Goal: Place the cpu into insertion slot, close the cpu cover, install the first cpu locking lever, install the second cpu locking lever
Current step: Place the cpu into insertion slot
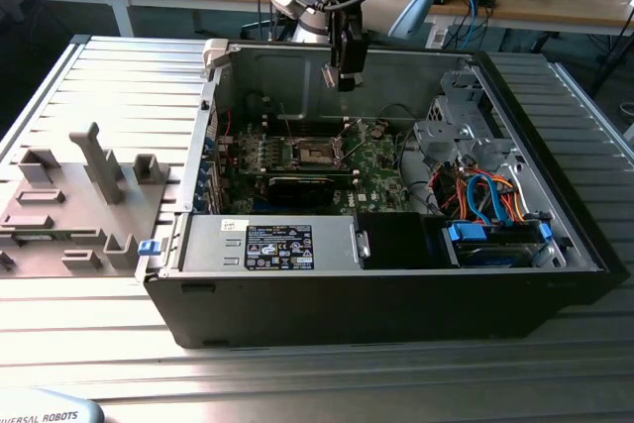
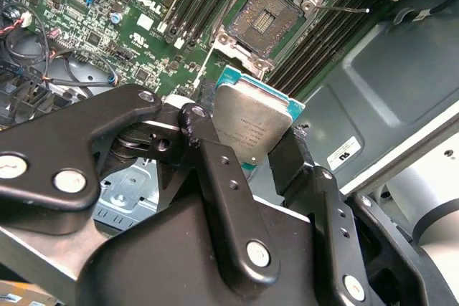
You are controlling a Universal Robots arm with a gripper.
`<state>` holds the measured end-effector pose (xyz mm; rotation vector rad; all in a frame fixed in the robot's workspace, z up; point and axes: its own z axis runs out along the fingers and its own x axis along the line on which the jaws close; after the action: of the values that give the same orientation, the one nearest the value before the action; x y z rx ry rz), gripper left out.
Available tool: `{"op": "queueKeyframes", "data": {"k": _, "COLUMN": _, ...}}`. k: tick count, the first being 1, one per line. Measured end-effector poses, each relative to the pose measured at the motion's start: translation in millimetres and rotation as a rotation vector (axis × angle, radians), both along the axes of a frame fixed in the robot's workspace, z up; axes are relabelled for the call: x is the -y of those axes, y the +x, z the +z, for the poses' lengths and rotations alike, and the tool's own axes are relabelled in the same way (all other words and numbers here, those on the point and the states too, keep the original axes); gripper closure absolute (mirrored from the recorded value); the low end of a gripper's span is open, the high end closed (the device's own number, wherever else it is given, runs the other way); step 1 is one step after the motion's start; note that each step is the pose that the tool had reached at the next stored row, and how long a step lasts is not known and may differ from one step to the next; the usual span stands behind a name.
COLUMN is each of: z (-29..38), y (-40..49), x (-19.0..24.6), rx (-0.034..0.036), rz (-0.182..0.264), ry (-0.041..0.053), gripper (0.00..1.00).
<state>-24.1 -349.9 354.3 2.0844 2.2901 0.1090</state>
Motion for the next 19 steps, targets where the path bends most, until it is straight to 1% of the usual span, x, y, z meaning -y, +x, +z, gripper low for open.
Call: {"op": "queueKeyframes", "data": {"k": 19, "z": -0.1, "y": 0.0, "x": 0.0, "rx": 0.0, "rz": -0.025, "ry": -0.0002, "gripper": 0.46}}
